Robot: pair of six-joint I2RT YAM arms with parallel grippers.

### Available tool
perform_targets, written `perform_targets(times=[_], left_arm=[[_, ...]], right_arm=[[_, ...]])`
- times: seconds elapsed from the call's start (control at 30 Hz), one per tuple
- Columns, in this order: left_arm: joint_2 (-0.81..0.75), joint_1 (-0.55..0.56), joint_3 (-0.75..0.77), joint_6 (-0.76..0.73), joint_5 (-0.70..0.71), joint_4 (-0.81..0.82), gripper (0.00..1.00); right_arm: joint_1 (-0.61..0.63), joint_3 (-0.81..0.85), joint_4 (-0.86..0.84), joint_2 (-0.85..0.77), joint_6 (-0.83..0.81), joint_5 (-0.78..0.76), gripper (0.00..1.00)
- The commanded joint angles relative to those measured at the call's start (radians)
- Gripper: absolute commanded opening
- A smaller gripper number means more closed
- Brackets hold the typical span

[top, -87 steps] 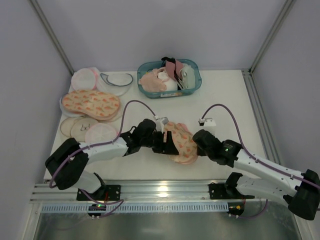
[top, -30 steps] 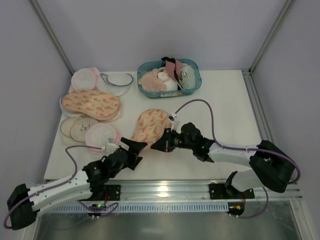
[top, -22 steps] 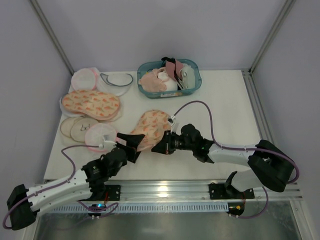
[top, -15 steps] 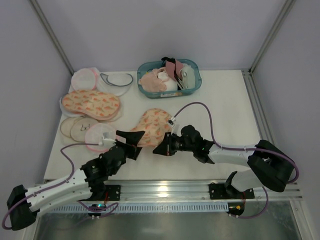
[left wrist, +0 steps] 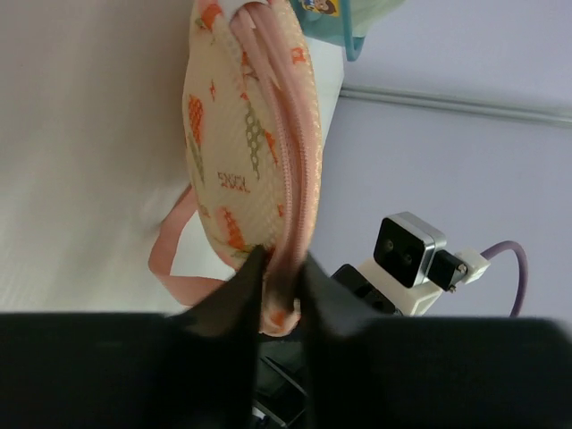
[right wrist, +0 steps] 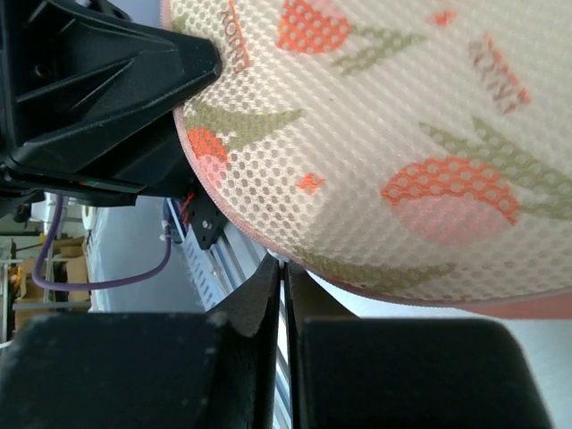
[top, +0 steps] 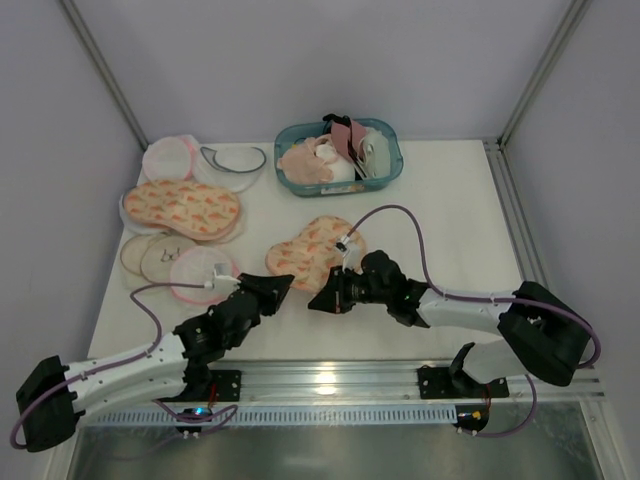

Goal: Unzip the laundry bag and remove the bra

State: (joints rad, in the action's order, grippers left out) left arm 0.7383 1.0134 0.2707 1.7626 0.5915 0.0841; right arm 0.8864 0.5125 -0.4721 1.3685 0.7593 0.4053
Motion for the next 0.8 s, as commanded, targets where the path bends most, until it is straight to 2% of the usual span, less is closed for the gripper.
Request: perform_targets(times=[0.0, 0.07, 0.23, 0.27, 0.33, 0.43, 0.6, 0.77], left_arm=[[-0.028, 0.002, 0.004, -0.035, 0.044, 0.065, 0.11], [-0.043, 0.002, 0.007, -0.04, 0.059, 0.025, 0.0], [-0.094, 0.001, 0.016, -0.064, 0.073, -0.047, 0.0], [-0.102, 0.001, 0.016, -0.069, 0.073, -0.072, 0.0], [-0.125, 0.001, 0.025, -0.087, 0.068, -0.11, 0.0], [-0.145, 0.001, 0.042, -0.132, 0.05, -0.191, 0.0], [-0.186, -0.001, 0.071, -0.204, -0.011, -0.286, 0.0], [-0.272, -0.004, 0.067, -0.3, -0.027, -0.357, 0.0]], right_arm=[[0.003, 0.044, 0.107, -0.04, -0.076, -0.032, 0.04], [0.003, 0.063, 0.183, -0.049, -0.098, -0.06, 0.04], [0.003, 0.125, 0.409, -0.069, -0.162, -0.146, 0.04], [0.003, 0.158, 0.529, -0.071, -0.17, -0.217, 0.04], [0.003, 0.179, 0.654, -0.077, -0.186, -0.291, 0.04], [0.003, 0.192, 0.751, -0.083, -0.195, -0.451, 0.04], [-0.012, 0.196, 0.81, -0.028, -0.195, -0.588, 0.04], [-0.056, 0.199, 0.8, 0.033, -0.199, -0.631, 0.04]])
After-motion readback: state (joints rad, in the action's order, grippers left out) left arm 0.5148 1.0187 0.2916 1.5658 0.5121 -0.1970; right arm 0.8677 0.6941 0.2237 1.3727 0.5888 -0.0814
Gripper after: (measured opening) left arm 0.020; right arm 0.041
